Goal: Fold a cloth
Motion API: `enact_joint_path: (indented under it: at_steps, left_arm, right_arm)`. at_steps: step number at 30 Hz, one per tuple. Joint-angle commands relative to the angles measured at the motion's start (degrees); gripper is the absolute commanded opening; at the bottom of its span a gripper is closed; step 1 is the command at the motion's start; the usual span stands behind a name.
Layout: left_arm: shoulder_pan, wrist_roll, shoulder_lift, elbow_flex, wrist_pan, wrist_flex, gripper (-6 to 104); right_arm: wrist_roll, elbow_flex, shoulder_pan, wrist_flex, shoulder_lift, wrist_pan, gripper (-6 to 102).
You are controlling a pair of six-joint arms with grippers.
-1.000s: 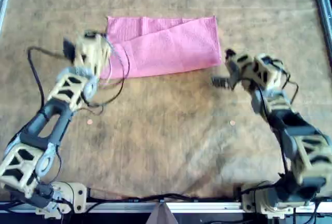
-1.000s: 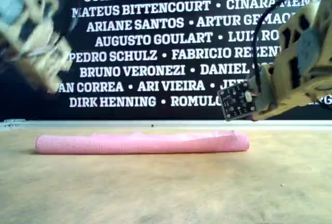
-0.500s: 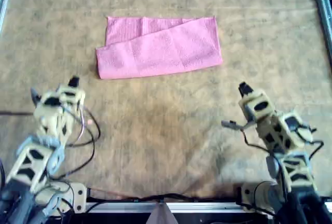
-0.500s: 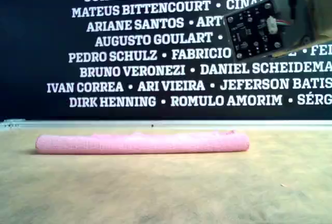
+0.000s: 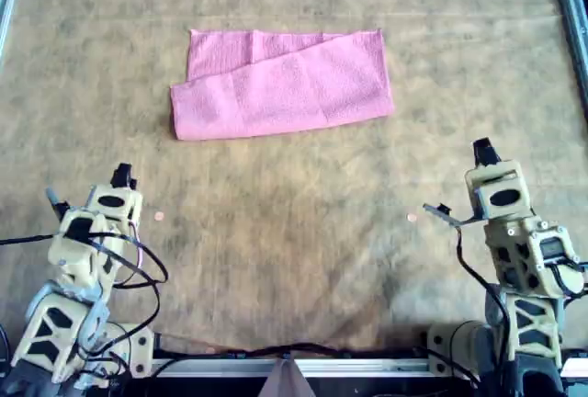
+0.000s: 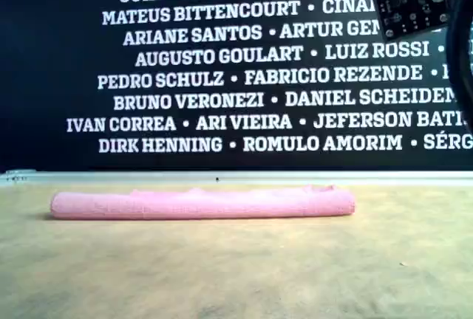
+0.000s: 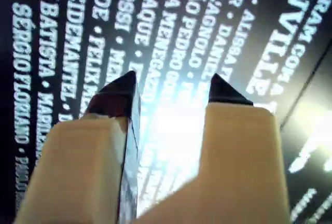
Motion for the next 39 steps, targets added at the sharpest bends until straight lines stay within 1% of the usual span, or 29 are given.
enact_joint_path:
  at_steps: [1, 3, 5, 6, 7, 8, 10, 14, 15, 17, 20, 21, 23, 24, 25, 28, 29, 30, 32, 33, 36, 37, 38, 39]
  left_arm:
    - [5.27, 0.18, 0.97, 1.14, -0.44, -0.70, 100]
    - [5.80, 0.26, 0.88, 3.69, -0.09, -0.70, 100]
    - [6.15, 0.26, 0.88, 4.48, -0.26, -0.70, 100]
    - [6.33, 0.26, 0.88, 4.48, 0.18, -0.70, 100]
    - [6.33, 0.26, 0.88, 4.48, 0.53, -0.70, 100]
    - [5.89, 0.26, 0.88, 4.48, 0.53, -0.79, 100]
    - [5.71, 0.26, 0.88, 4.48, 0.62, -0.79, 100]
    - [5.71, 0.26, 0.79, 4.39, 0.62, -0.79, 100]
    - [5.71, 0.26, 0.79, 4.31, 0.62, -0.70, 100]
    - [5.71, 0.18, 0.79, 3.78, 0.62, -0.70, 100]
    - [5.71, 0.09, -2.02, -0.53, 0.70, -0.70, 100]
    - [5.71, 0.00, -4.75, -2.46, 0.70, -0.70, 100]
    - [5.63, -0.18, -12.13, -7.56, 0.79, -0.70, 100]
    - [5.63, -0.97, -16.87, -10.63, 0.79, -0.70, 100]
    - [5.63, -2.37, -22.32, -13.97, 0.88, -0.79, 100]
    - [5.63, -9.05, -40.17, -25.14, 0.97, -0.79, 100]
    - [5.63, -10.99, -46.14, -28.83, 1.67, -0.88, 100]
    - [5.63, -11.95, -51.77, -32.34, 2.81, -0.88, 101]
    - [5.63, -13.18, -60.64, -38.67, 6.42, -0.97, 101]
    - [5.63, -12.92, -64.25, -41.31, 8.53, -0.97, 101]
    - [5.63, -12.66, -71.89, -47.29, 15.29, -1.14, 101]
    - [5.63, -12.22, -73.65, -48.96, 17.40, -1.14, 101]
    - [5.63, -11.25, -74.79, -50.19, 19.34, -1.14, 101]
    - [5.63, -9.67, -75.76, -51.06, 21.09, -1.14, 101]
  right_arm:
    - [0.00, 0.70, -0.09, -0.79, -0.18, -0.26, 55]
    - [0.00, 0.70, -0.09, -0.88, -0.09, -0.35, 55]
    - [0.53, 0.70, -0.09, -1.23, 0.09, -0.35, 56]
    - [0.79, 0.62, 0.09, -1.58, 0.09, -0.44, 56]
    - [0.88, 0.62, 0.18, -1.14, -0.09, -0.44, 56]
    - [0.88, 0.62, 0.26, -0.88, -0.26, 0.35, 56]
    - [0.97, 0.62, 0.44, -0.53, -1.49, -0.35, 56]
    - [1.05, -1.67, 0.53, 2.02, -5.71, -0.35, 56]
    - [1.41, -3.25, 0.53, 3.08, -7.47, -0.35, 56]
    - [2.90, -7.91, 0.53, 5.71, -12.13, -0.44, 56]
    - [6.94, -18.98, 1.32, 10.46, -22.24, -0.53, 56]
    - [8.53, -22.85, 2.55, 12.13, -26.37, -0.53, 56]
    - [10.72, -30.41, 5.71, 15.38, -34.80, -0.53, 58]
    - [11.43, -33.93, 7.47, 16.96, -39.11, -0.53, 60]
    - [11.69, -37.00, 9.23, 18.37, -42.80, -0.44, 62]
    - [11.87, -44.82, 13.97, 22.24, -52.38, 0.18, 73]
    - [11.87, -47.11, 15.21, 23.47, -55.11, 0.35, 76]
    - [11.78, -49.13, 15.91, 24.79, -57.48, 0.44, 79]
    - [11.60, -52.82, 16.35, 27.51, -61.44, 0.44, 82]
    - [11.25, -54.49, 16.35, 29.00, -63.11, 0.53, 83]
    - [11.07, -59.68, 16.00, 33.40, -67.68, 0.53, 84]
    - [11.07, -61.52, 15.82, 34.72, -69.26, 0.53, 84]
    - [10.99, -63.54, 15.73, 35.86, -70.84, 0.53, 84]
    - [10.99, -65.65, 15.64, 36.83, -72.69, 0.53, 84]
